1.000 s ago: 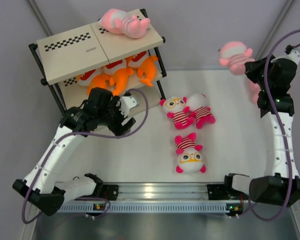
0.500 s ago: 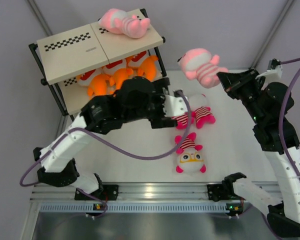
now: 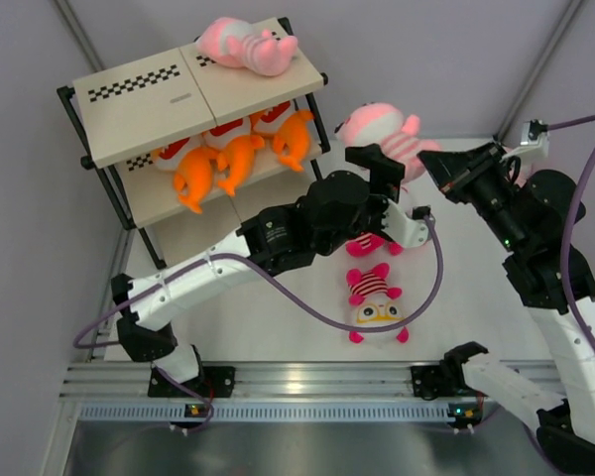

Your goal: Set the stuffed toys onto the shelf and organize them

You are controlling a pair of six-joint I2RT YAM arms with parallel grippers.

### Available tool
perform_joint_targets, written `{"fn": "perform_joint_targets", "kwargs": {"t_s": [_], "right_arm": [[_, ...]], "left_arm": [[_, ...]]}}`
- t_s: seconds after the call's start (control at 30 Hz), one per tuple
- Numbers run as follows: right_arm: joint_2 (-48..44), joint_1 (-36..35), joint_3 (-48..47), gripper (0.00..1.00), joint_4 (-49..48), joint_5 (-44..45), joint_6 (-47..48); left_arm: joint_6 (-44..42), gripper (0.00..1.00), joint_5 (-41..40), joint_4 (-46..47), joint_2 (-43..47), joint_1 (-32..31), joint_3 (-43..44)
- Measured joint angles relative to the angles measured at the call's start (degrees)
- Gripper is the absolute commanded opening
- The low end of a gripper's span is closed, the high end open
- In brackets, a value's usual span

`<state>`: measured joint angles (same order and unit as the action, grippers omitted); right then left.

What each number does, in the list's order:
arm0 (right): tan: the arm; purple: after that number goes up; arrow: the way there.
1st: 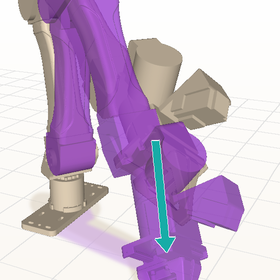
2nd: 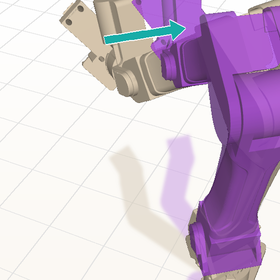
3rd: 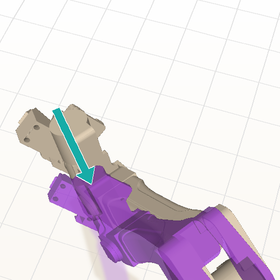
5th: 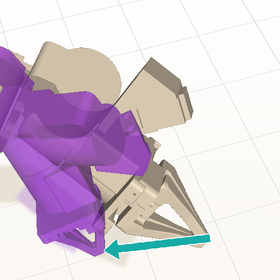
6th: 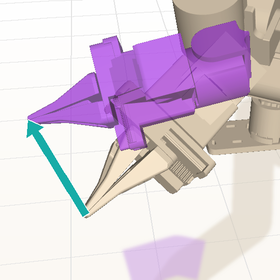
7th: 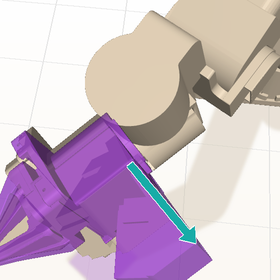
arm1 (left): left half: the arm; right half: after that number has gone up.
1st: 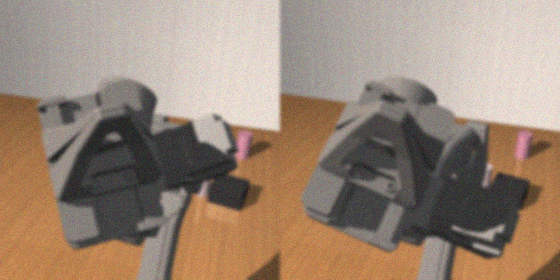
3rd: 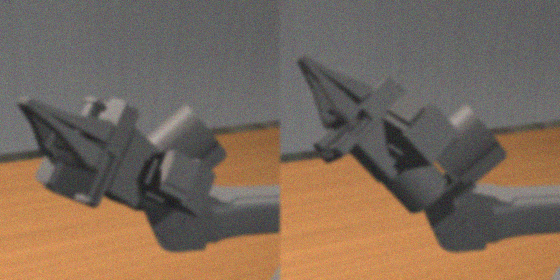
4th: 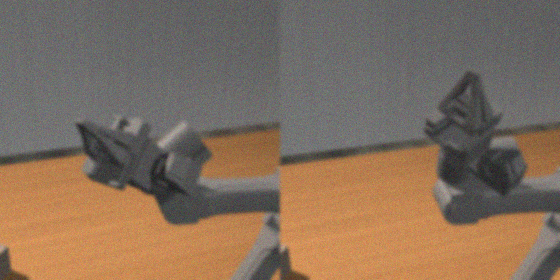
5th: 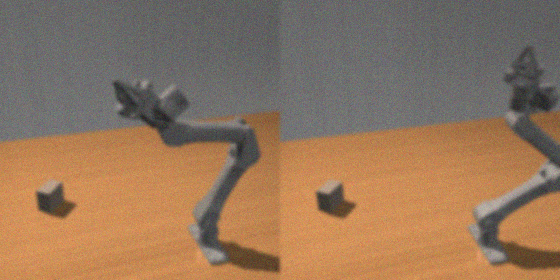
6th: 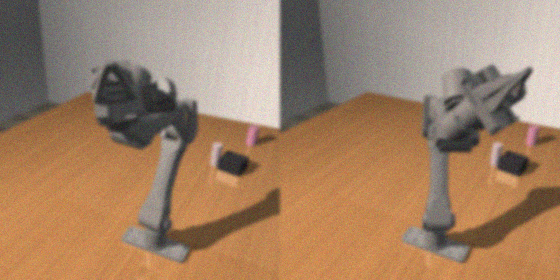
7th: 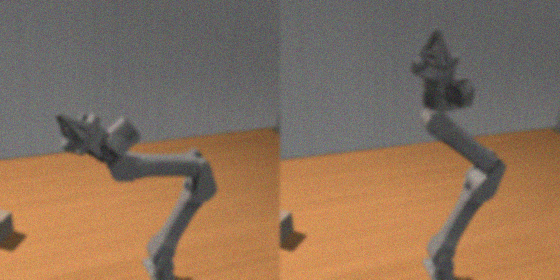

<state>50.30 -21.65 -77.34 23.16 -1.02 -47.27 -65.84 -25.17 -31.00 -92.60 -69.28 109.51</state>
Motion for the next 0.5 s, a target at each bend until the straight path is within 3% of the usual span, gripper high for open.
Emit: {"fn": "perform_joint_targets", "kwargs": {"t_s": [0.03,0.17,0.27,0.33,0.37,0.5], "right_arm": [[-0.37,0.0,0.0,0.0,0.02,-0.28,0.28],[-1.38,0.0,0.04,0.0,-0.07,-0.87,1.09],[-1.84,0.0,0.04,0.0,-0.44,-1.9,1.62],[-1.53,0.11,-0.39,0.0,-0.48,-2.19,1.88],[-0.96,0.22,-1.18,0.0,-0.35,-2.45,2.23],[0.48,0.28,-4.24,0.0,-1.25,-4.96,3.3]], "left_arm": [[-1.22,0.97,-0.2,2.03,-0.83,0.13,-0.13],[-2.93,0.66,-0.24,7.06,-5.55,0.68,1.14],[-2.64,0.52,0.31,9.7,-9.2,1.2,3.17],[-2.89,0.08,0.83,11.37,-9.94,1.29,3.58],[-3.8,0.0,1.29,11.69,-10.08,1.38,4.2],[-6.14,0.0,1.55,12.13,-10.08,1.64,6.4]]}}
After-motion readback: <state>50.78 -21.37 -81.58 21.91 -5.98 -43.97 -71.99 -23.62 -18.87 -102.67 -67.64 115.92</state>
